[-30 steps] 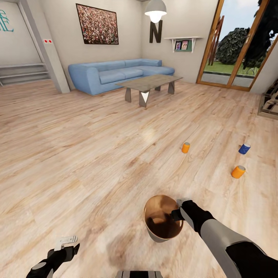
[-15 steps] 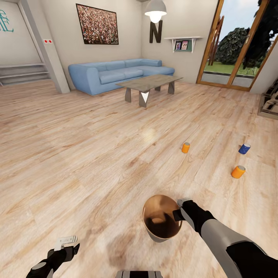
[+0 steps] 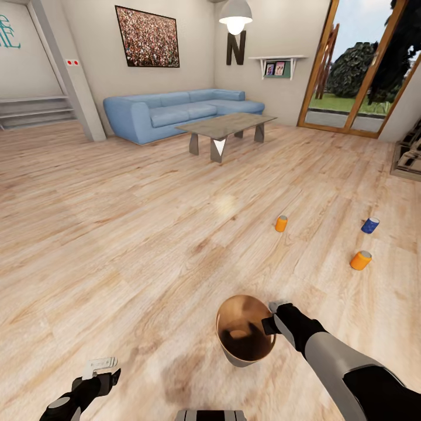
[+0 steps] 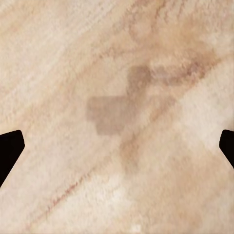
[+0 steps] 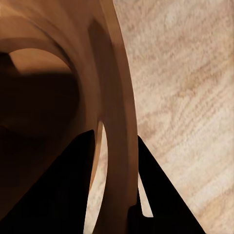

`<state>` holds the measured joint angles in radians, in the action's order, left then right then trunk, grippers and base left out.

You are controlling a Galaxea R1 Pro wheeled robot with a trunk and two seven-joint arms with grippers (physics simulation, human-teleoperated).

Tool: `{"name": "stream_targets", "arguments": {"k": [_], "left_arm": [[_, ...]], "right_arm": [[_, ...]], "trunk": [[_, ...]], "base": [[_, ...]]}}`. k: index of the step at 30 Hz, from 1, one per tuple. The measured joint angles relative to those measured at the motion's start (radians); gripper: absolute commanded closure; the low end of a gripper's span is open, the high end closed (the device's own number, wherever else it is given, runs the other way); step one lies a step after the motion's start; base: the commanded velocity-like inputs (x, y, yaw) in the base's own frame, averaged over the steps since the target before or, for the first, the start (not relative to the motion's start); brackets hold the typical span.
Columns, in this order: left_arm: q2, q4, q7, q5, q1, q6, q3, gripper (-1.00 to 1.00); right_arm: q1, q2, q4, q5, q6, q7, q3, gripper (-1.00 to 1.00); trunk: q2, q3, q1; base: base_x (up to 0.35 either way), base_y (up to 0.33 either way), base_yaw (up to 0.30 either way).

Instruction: Put the three can of soda from the living room inside the tash can in the kitchen.

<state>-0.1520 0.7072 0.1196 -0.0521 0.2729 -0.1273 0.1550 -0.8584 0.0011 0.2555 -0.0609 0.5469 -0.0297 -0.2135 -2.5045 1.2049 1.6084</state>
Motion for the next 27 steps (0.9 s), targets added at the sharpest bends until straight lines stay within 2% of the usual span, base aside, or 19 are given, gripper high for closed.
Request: {"name": "stream_targets", "arguments": {"k": [15,20,27], "left_arm": [[0.000,0.000,0.000,0.004,0.000,-0.002,0.000,-1.00],[0.000,-0.001,0.000,0.004,0.000,-0.002,-0.001,-1.00],[0.000,-0.001,0.000,0.005,0.000,-0.002,-0.001,-1.00]], "right_arm": [[0.013,0.000,0.002,0.001,0.000,-0.005,0.000,1.00],[0.014,0.000,0.002,0.001,-0.001,-0.004,0.013,1.00],[0.015,0.000,0.001,-0.001,-0.055,-0.004,0.041,1.00]], "trunk": [[0.003,-0.054,-0.006],[0.004,-0.073,-0.008],[0.053,-0.095,-0.035]], "base": [[0.000,0.000,0.000],[0.000,0.000,0.000],[0.000,0.000,0.000]]}}
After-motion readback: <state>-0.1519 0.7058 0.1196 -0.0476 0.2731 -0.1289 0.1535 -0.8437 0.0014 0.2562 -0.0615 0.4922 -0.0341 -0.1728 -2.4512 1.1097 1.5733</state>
